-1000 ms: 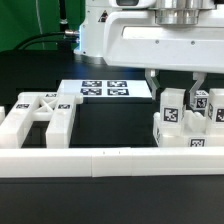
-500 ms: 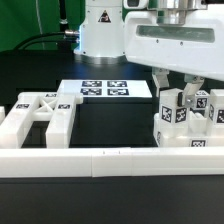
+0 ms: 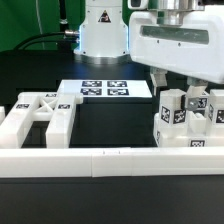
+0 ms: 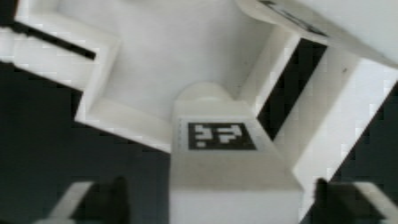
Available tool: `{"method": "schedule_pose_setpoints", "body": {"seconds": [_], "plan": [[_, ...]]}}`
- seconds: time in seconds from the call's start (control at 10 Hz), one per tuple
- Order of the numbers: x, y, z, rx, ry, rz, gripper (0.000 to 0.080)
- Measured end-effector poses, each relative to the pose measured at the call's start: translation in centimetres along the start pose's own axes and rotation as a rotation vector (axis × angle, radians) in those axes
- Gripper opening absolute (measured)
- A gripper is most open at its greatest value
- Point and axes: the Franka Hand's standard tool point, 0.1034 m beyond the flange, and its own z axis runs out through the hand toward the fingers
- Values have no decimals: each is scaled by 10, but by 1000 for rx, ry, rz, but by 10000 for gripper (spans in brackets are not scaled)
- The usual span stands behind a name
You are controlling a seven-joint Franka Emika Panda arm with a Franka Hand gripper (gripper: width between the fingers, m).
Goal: Assemble chair
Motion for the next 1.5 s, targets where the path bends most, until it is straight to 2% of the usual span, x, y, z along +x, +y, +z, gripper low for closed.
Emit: {"method": "schedule_pose_setpoints", "body": {"seconds": [0.1,0.2,0.3,1.0,1.2,1.4,1.5], "plan": [[-1,0,0,4,2,-73,586],[0,0,0,11,10,-195,636],[2,0,-2,12,11,-311,646],[4,-5,-5,1,34,-884,648],[5,-6,-7,2,36,-954,648],[5,-5,-7,-10,41,-1070,648],[5,-5,-7,-10,41,-1068,601]]}}
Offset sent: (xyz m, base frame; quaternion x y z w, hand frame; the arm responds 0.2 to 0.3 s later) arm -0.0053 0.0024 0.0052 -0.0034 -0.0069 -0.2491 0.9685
